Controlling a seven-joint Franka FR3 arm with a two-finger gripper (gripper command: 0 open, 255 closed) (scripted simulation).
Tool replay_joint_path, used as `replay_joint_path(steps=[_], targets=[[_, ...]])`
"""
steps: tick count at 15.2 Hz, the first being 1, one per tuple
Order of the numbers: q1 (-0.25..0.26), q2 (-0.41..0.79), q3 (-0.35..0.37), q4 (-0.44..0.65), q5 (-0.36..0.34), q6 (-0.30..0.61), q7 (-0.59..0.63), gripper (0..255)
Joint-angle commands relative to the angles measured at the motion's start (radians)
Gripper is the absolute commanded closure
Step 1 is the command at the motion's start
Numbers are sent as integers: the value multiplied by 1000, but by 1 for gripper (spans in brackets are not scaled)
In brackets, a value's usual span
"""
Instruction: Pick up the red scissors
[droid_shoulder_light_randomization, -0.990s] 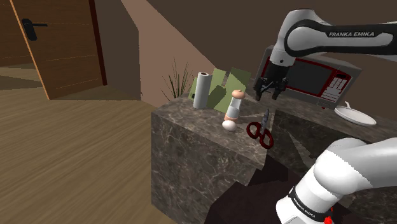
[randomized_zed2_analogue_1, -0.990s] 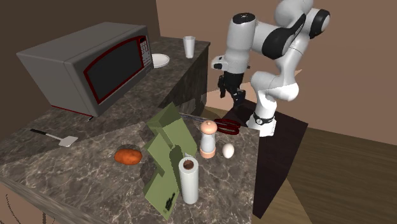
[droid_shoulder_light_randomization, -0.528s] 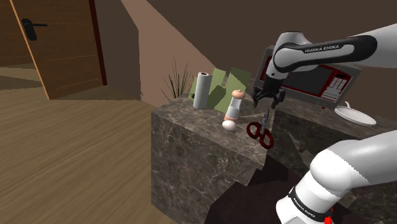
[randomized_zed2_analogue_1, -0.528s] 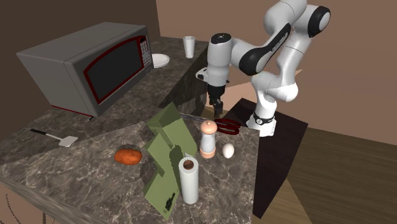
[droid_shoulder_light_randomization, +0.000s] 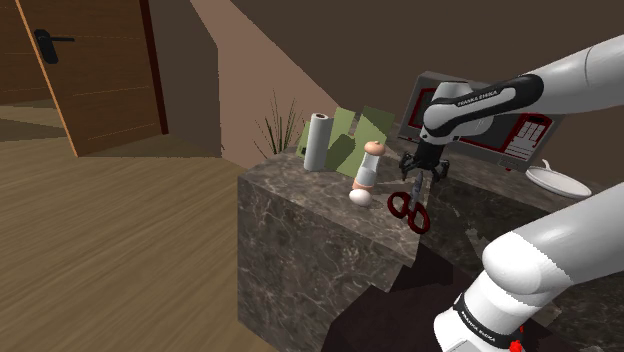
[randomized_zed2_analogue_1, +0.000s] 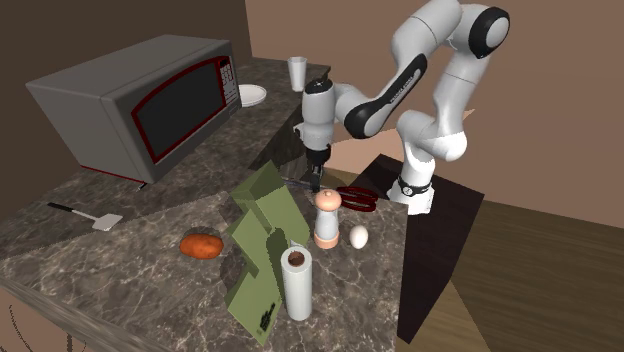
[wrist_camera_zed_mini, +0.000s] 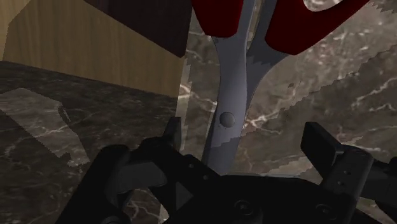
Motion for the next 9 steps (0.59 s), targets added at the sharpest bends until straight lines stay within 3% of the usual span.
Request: replay_joint_path(steps=[1,9], targets=[[-14,24,-9,-15,-3,39,22,0],[-13,86,-18,-58,-3,144,23,0]])
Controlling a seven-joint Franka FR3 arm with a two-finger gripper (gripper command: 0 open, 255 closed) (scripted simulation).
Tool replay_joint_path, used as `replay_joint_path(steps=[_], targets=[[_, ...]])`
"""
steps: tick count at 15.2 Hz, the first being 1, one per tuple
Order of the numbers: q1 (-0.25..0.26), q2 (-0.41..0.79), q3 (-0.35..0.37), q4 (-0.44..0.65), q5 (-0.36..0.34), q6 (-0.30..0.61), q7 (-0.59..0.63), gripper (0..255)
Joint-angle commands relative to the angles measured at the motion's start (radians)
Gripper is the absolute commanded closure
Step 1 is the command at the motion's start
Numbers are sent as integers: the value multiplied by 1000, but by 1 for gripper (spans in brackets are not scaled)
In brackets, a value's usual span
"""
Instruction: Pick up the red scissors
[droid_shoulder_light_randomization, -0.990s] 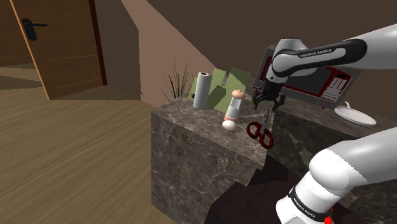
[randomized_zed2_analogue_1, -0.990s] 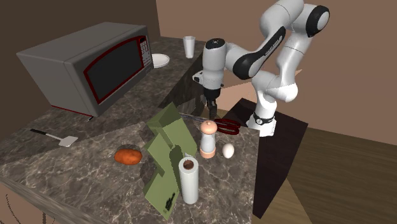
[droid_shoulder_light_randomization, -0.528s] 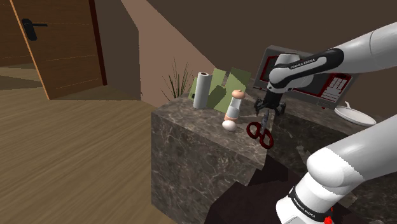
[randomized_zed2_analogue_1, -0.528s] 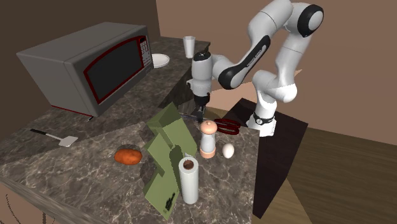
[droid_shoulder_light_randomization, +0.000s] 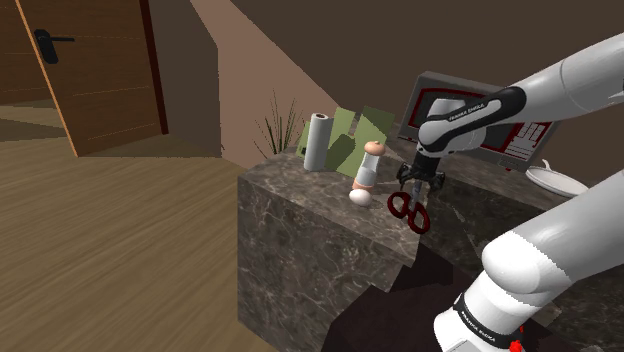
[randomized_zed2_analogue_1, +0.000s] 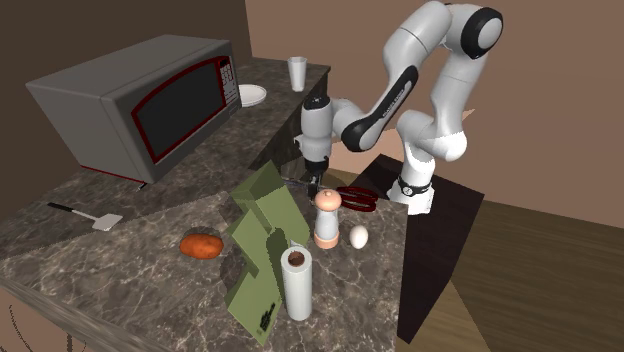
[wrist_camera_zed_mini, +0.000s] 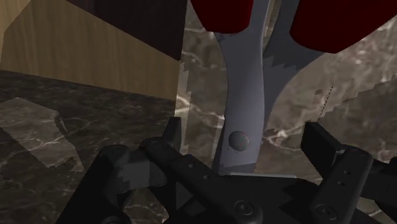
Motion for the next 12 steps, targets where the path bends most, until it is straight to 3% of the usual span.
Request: replay_joint_path(steps=[1,12], targets=[[-1,2,-1,-4,-1,6,-1,255],[0,-17,2,10,0,-26,0,255]])
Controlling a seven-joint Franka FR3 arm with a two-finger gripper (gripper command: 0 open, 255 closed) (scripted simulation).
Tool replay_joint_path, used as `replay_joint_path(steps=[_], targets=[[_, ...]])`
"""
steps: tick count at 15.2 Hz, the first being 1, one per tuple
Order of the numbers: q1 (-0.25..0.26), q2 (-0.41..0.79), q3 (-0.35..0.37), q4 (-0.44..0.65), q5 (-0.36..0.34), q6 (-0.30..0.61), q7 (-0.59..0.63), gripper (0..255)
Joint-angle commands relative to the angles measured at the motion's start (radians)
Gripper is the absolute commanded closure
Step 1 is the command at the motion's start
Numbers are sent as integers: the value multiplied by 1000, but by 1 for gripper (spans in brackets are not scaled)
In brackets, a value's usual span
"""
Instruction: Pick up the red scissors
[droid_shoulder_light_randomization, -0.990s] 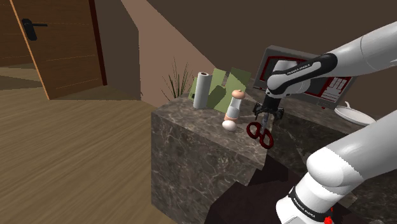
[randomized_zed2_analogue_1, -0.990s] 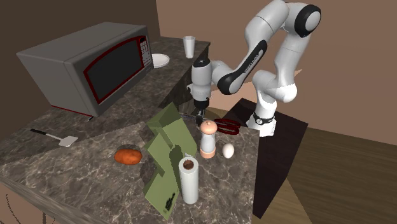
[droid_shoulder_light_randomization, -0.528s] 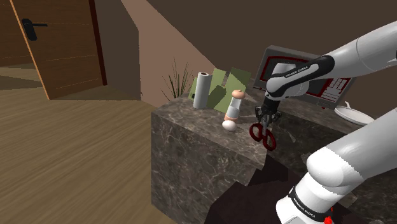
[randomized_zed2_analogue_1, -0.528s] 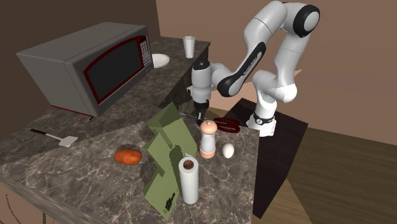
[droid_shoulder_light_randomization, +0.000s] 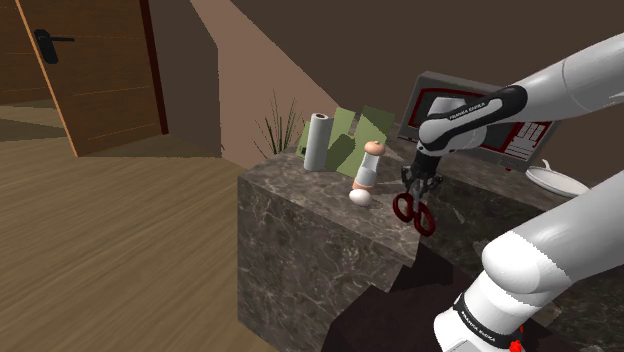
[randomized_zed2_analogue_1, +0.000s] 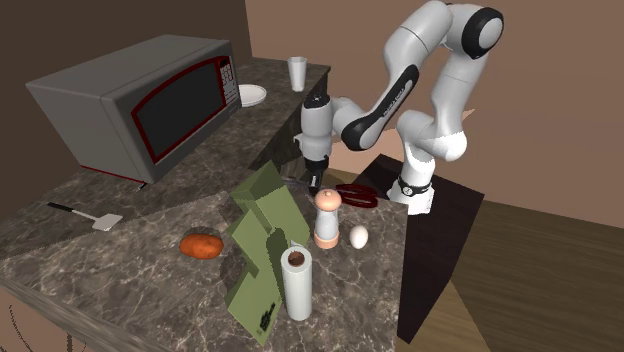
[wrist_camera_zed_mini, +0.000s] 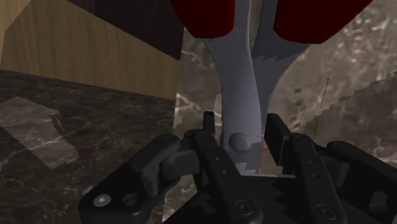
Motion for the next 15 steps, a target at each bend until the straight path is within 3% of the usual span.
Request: replay_joint_path(steps=[1,15], targets=[[-1,-19,1,11,-1,-30,-2,255],[-1,-113,17,106,4,-219,-5,255]])
